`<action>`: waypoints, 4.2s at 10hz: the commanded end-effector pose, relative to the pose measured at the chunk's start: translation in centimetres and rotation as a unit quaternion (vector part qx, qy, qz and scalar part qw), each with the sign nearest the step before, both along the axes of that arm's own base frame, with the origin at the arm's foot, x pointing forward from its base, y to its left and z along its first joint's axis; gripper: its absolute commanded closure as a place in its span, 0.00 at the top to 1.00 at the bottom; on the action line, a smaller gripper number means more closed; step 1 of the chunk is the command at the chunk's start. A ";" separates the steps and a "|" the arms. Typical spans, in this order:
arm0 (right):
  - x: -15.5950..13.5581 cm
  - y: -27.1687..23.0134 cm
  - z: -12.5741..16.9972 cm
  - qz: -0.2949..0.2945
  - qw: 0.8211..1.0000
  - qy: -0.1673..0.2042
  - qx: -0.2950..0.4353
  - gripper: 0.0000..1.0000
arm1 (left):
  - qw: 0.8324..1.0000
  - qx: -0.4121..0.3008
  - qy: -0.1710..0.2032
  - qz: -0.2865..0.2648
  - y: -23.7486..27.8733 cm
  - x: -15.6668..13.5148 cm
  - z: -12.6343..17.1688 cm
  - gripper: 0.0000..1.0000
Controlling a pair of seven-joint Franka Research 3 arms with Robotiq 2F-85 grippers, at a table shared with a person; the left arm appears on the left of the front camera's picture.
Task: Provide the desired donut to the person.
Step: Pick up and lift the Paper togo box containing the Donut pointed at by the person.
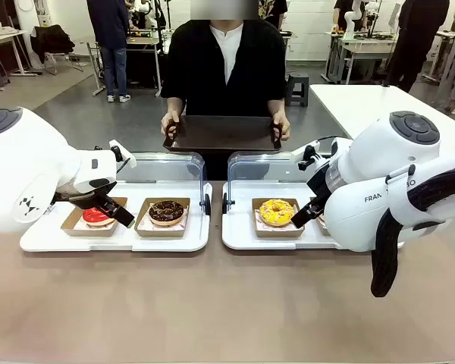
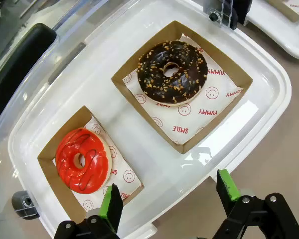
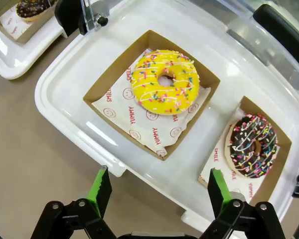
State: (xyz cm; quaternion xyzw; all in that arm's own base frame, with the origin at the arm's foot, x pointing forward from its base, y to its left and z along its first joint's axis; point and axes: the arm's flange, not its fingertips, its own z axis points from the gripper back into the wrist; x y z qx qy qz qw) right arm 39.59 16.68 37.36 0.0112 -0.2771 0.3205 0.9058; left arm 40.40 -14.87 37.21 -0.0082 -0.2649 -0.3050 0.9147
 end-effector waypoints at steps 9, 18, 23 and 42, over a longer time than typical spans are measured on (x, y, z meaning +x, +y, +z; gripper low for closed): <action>0.0 0.0 0.0 0.000 1.000 0.000 0.000 1.00 | 1.000 0.000 0.000 0.000 0.0 0.0 0.0 1.00; -9.0 -1.7 11.1 0.012 0.998 -0.060 0.003 1.00 | 0.998 -0.008 -0.026 -0.054 2.2 -6.5 11.6 1.00; -16.6 -3.9 18.0 -0.006 0.994 -0.100 -0.049 1.00 | 0.995 0.017 -0.088 -0.034 3.8 -10.8 18.5 1.00; -5.9 -23.1 23.0 0.330 0.881 0.060 0.334 1.00 | 0.878 -0.347 -0.009 -0.330 22.2 -4.6 22.3 1.00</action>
